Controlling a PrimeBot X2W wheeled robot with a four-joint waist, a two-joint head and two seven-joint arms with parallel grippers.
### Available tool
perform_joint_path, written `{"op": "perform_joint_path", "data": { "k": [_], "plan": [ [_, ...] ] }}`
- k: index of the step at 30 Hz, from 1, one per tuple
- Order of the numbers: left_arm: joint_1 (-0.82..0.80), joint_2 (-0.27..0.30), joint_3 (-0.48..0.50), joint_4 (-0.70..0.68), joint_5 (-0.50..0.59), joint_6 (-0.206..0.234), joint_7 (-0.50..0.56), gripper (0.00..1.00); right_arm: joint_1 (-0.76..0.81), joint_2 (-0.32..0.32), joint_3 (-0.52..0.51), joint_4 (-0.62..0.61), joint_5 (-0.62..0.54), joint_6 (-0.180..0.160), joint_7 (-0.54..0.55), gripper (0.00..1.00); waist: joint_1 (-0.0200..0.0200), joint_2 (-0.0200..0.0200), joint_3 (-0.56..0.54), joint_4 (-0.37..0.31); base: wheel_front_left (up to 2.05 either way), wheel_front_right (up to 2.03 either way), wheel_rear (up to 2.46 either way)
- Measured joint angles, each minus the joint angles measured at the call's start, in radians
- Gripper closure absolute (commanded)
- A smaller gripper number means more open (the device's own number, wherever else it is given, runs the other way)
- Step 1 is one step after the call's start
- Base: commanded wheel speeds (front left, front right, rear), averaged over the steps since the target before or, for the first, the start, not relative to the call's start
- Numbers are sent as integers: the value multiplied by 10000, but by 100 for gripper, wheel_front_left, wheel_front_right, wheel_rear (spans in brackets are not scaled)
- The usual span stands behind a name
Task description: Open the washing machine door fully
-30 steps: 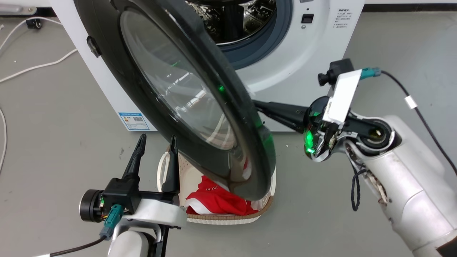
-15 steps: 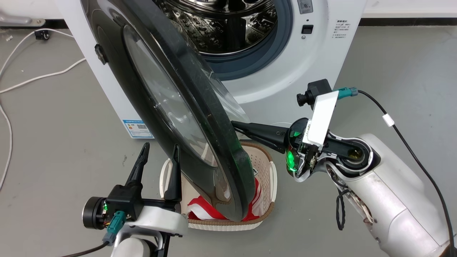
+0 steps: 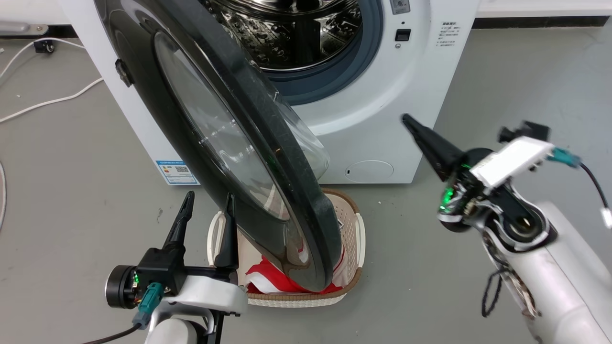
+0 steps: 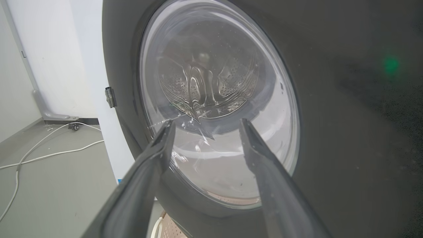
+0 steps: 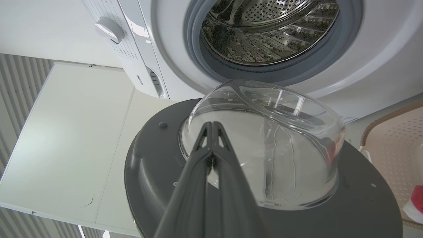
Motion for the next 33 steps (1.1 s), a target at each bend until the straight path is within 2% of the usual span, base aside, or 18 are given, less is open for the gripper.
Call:
{"op": "perform_joint_path", "data": {
  "k": [8, 14, 15, 16, 17, 18, 26, 30, 33],
  "plan": [
    [28, 0, 176, 25, 13, 2, 0, 0, 1916, -594, -1513, -1093, 115, 0, -1421, 100, 0, 0, -92, -176, 0, 0, 0],
    [75, 0, 282, 25, 46, 2, 0, 0, 3280, -800, -2140, -1904, -533, 0, -2656, 100, 0, 0, -126, -284, 0, 0, 0],
    [82, 0, 295, 21, 48, 2, 0, 0, 3466, -798, -2217, -2017, -608, 0, -2844, 72, 0, 0, -127, -301, 0, 0, 0],
    [84, -2, 303, 19, 48, 2, 0, 0, 3636, -763, -2311, -2136, -650, 0, -3035, 55, 0, 0, -123, -317, 0, 0, 0],
    [88, -2, 313, 21, 59, 4, 0, 0, 3769, -750, -2339, -2211, -757, 0, -3204, 4, 0, 0, -123, -331, 0, 0, 0],
    [91, 0, 322, 19, 77, 4, 0, 0, 3890, -738, -2357, -2286, -897, 0, -3367, 0, 0, 0, -123, -346, 0, 0, 0],
    [171, 0, 378, 35, 90, 17, 0, 0, 4416, -585, -2451, -2426, -2475, 0, -4704, 0, 0, 0, -214, -416, 0, 0, 0],
    [205, 0, 378, 50, 86, 31, 0, 0, 4430, -382, -2832, -2234, -3952, 0, -4924, 0, 0, 0, -283, -413, 0, 0, 0],
    [212, 0, 397, 46, 75, 77, 0, 0, 4471, -127, -3674, -2243, -5952, 0, -4963, 0, 0, 0, -298, -426, 0, 0, 0]
  ]
}}
